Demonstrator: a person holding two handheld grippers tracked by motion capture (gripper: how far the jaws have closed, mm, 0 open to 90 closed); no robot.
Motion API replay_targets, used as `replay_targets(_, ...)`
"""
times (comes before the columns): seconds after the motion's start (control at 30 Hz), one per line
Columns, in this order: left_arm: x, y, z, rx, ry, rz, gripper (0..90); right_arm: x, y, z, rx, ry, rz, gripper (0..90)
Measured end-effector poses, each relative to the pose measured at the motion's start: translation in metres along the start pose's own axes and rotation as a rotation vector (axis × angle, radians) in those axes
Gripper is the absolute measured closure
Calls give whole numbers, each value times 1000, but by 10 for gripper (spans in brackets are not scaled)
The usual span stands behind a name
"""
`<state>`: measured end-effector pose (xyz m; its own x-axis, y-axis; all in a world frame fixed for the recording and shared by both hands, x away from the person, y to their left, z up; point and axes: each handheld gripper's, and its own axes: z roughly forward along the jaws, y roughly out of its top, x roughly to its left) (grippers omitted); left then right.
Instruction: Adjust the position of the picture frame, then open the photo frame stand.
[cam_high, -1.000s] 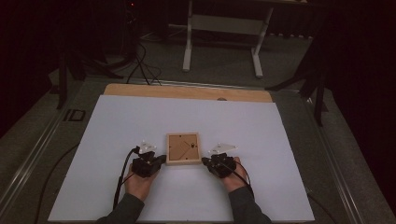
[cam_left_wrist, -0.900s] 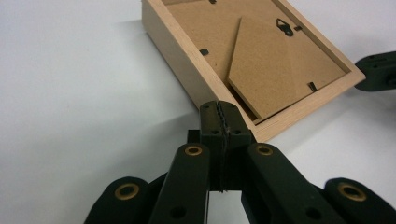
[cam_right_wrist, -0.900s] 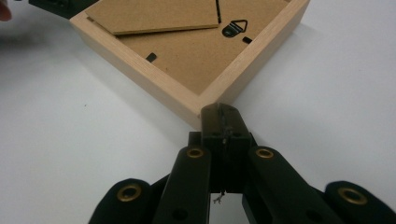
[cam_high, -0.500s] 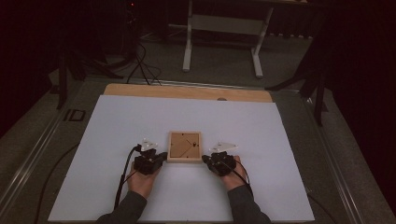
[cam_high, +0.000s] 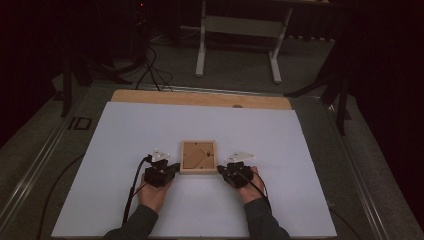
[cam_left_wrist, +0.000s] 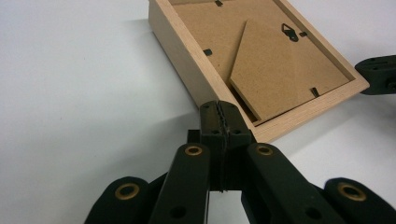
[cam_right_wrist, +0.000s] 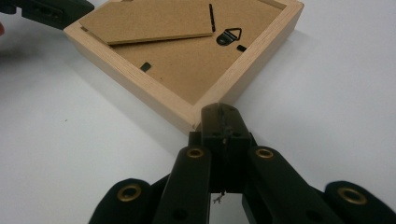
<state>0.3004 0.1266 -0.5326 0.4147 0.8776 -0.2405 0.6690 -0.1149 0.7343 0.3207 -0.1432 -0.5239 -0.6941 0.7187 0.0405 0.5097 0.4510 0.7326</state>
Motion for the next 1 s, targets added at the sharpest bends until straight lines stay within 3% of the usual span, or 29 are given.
replay_targets(0.13, 1, 0, 0, -1, -1, -4, 895, 0, 0, 0, -2, 4, -7, 900)
replay_targets(0.27, 5, 0, 0, -1, -7, -9, 835, 0, 1, 1, -4, -3, -13, 896)
replay_targets(0.57, 12, 3, -10, -44, -2, -17, 766, 2, 4, -3, -39, -33, -33, 876)
replay_targets(0.73, 10, 4, -12, -53, -19, -6, 663, 1, 5, -7, -67, -31, -33, 872)
replay_targets(1.0, 5, 9, -16, -66, -9, 27, 522, 5, 5, -8, -85, -18, -51, 868)
